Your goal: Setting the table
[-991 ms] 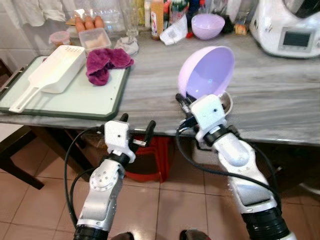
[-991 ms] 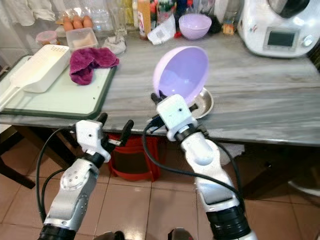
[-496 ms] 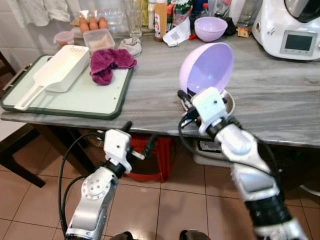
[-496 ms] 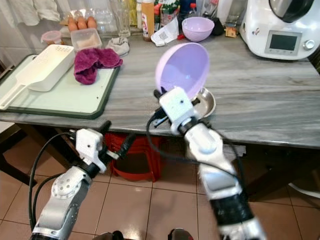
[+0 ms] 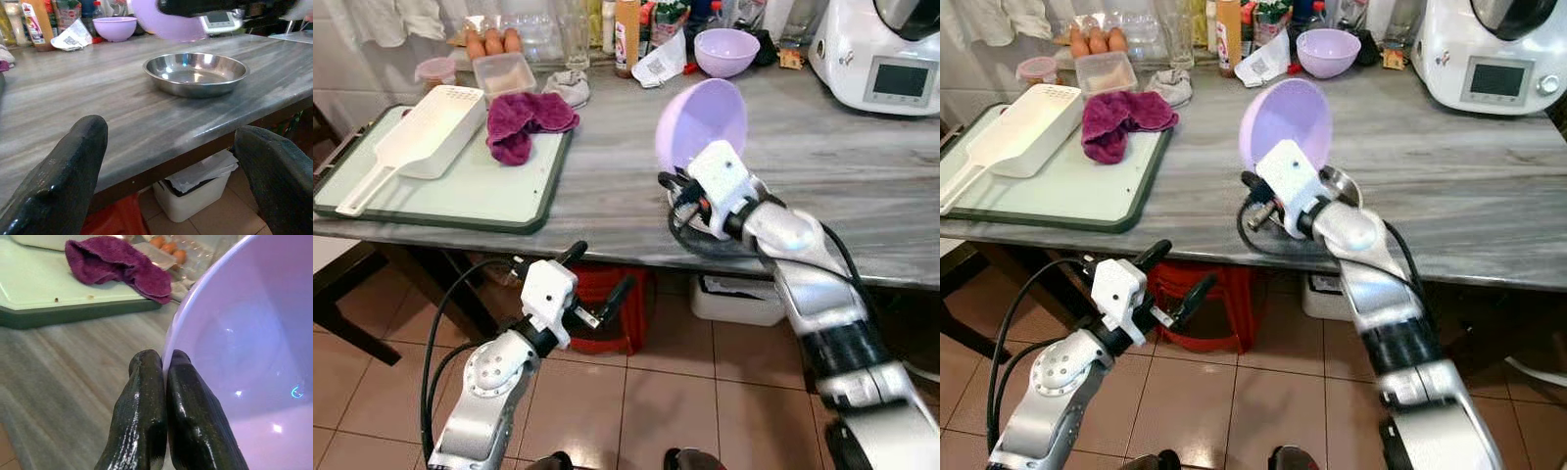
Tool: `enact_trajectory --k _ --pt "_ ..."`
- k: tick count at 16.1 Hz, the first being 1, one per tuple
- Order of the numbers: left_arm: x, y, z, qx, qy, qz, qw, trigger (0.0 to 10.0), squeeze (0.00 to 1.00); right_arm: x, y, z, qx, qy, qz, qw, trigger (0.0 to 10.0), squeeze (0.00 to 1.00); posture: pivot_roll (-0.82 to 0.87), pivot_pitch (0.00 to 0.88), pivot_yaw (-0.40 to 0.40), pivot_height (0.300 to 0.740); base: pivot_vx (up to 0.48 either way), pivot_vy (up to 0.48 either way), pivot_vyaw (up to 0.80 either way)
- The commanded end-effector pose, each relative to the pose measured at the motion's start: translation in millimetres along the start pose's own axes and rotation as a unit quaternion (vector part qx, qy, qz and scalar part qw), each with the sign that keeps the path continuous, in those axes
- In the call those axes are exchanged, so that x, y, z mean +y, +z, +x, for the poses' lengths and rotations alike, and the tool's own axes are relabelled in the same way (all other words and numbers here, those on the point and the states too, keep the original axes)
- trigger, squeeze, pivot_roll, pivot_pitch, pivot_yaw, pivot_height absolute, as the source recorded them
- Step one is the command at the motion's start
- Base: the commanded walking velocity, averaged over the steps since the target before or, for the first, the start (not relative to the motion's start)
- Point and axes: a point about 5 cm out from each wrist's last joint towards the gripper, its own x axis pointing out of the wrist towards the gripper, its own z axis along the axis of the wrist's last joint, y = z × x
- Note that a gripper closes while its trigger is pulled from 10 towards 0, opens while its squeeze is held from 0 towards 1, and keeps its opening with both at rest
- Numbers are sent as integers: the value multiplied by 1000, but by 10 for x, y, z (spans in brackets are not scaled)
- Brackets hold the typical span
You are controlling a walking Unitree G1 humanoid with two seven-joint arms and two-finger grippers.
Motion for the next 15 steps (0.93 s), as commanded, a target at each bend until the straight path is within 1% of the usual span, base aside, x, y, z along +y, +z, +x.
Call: enact_trajectory --k 1,2,3,4,5,8,10,11,14,15 --pt "-37 9 -16 1 -9 -4 1000 10000 0 -19 87 59 -12 16 1 1000 10000 0 -168 207 1 740 0 0 0" --pt "-65 13 -24 2 -13 -6 1000 10000 0 -24 117 137 -9 27 7 1000 10000 0 -166 210 0 740 0 0 0" --pt "-78 24 -27 -1 -17 -9 1000 10000 0 -15 131 171 -8 35 4 999 10000 0 -163 213 1 740 0 0 0" --pt "-87 39 -26 -4 -21 -10 1000 10000 0 8 129 207 -4 47 15 999 10000 0 -163 213 1 740 0 0 0" --pt "-89 58 -19 -9 -24 -13 1000 10000 0 12 118 227 -1 48 16 999 10000 0 -163 213 1 740 0 0 0" --pt "-98 84 -13 -12 -29 -17 999 10000 0 28 50 282 6 70 74 995 10000 0 -156 216 4 740 0 0 0" --pt "-108 86 -11 -11 -31 -17 999 10000 0 32 39 302 7 84 65 994 10000 0 -156 216 4 740 0 0 0" --pt "-115 84 -11 -11 -31 -19 999 10000 0 31 32 312 8 86 67 994 10000 0 -154 216 6 740 0 0 0" --pt "-134 76 -9 -9 -30 -23 999 10000 0 2 19 351 8 85 51 995 10000 0 -154 216 6 740 0 0 0" --pt "-135 75 -13 -8 -29 -23 999 10000 0 0 20 365 8 85 53 995 10000 0 -150 217 6 740 0 0 0"
